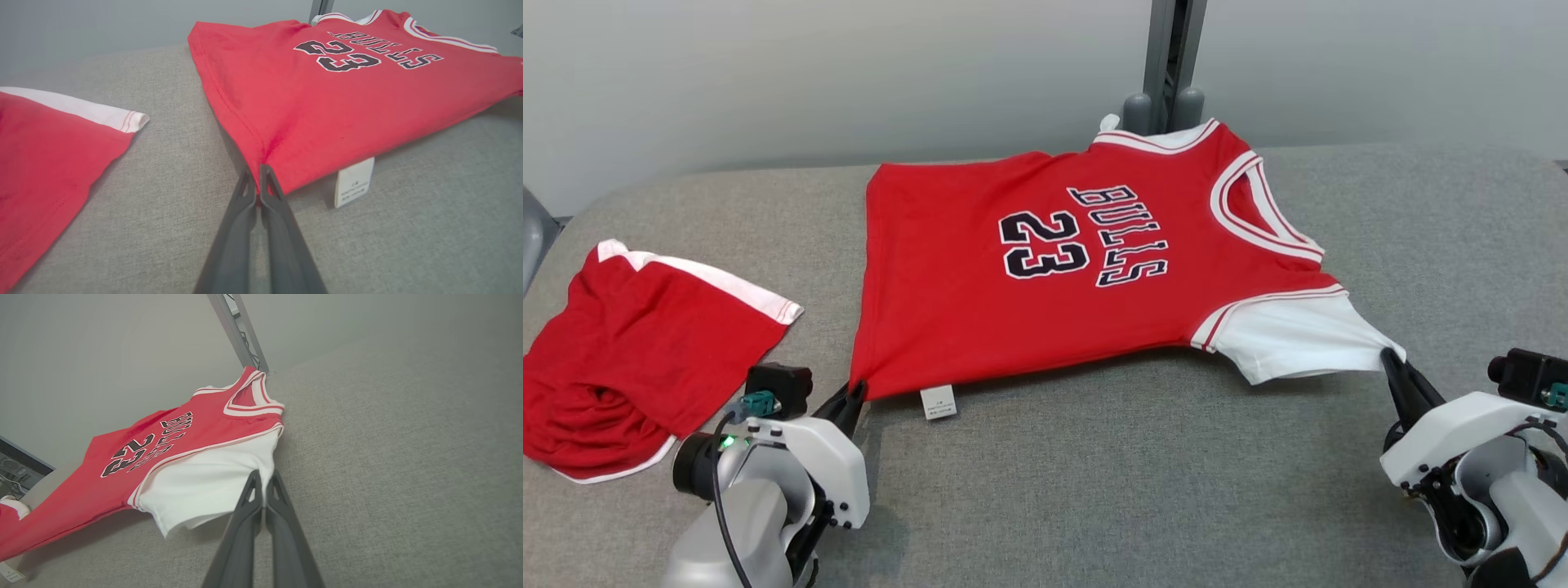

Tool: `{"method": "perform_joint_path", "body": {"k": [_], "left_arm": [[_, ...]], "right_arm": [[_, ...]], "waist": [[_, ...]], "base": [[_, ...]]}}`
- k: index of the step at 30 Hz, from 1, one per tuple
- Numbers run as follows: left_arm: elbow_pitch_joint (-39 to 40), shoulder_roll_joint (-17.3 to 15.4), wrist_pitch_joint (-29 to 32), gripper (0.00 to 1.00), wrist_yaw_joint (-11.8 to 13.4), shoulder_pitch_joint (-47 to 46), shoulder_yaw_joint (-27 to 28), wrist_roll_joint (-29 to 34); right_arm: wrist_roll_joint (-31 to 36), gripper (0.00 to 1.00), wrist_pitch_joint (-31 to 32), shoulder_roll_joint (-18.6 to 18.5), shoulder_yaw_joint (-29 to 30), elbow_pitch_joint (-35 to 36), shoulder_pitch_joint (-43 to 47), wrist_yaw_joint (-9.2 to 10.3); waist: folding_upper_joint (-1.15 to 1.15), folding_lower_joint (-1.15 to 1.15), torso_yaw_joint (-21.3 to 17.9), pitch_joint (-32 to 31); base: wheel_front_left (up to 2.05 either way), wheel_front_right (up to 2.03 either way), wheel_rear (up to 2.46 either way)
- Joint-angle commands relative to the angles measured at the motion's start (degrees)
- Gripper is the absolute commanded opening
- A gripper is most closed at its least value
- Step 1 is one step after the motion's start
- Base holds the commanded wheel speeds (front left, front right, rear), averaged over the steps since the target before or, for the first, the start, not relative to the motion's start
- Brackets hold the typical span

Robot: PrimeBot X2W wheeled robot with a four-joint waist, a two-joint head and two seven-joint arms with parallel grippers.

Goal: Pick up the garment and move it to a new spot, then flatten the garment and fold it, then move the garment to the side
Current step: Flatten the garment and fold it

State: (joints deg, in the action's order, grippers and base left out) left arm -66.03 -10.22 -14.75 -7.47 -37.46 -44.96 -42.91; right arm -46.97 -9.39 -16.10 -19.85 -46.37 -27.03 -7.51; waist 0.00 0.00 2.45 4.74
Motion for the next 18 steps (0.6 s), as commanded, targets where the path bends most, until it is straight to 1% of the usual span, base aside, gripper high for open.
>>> {"method": "perform_joint_path", "body": {"k": [1,3,5,8,12,18], "left_arm": [[0.06,-0.83,-0.40,0.00,0.41,1.55,0.43,-0.20],[0.83,-1.03,-0.40,0.00,0.62,2.93,0.80,-0.25],[2.00,-1.26,-0.41,0.00,0.94,4.41,1.21,-0.02],[3.84,-1.83,-0.43,0.00,1.41,7.00,2.26,-0.08],[6.82,-2.70,-0.44,0.00,2.12,10.35,3.67,0.18],[11.21,-3.92,-0.44,0.00,3.18,14.96,5.57,0.51]], "right_arm": [[-1.92,0.00,0.95,-1.08,-0.31,1.22,1.85,0.04],[-5.26,0.00,2.64,-1.19,-0.45,3.23,3.79,0.04],[-11.45,0.00,5.63,-0.45,1.00,6.46,5.98,0.03],[-16.73,0.00,9.24,-2.07,1.41,11.33,9.87,0.03],[-19.96,0.00,13.04,-3.86,0.96,16.62,14.64,0.03],[-22.70,0.00,17.88,-6.41,1.59,22.78,21.06,0.03]], "waist": [[0.00,0.00,-0.14,-1.70],[0.00,0.00,-0.10,-2.57],[0.00,0.00,0.06,-3.44],[0.00,0.00,0.21,-4.72],[0.00,0.00,0.14,-5.73],[0.00,0.00,0.06,-6.24]], "base": [[0.00,0.00,0.00],[0.00,0.00,0.00],[0.00,0.00,0.00],[0.00,0.00,0.00],[0.00,0.00,0.00],[0.00,0.00,0.00]]}}
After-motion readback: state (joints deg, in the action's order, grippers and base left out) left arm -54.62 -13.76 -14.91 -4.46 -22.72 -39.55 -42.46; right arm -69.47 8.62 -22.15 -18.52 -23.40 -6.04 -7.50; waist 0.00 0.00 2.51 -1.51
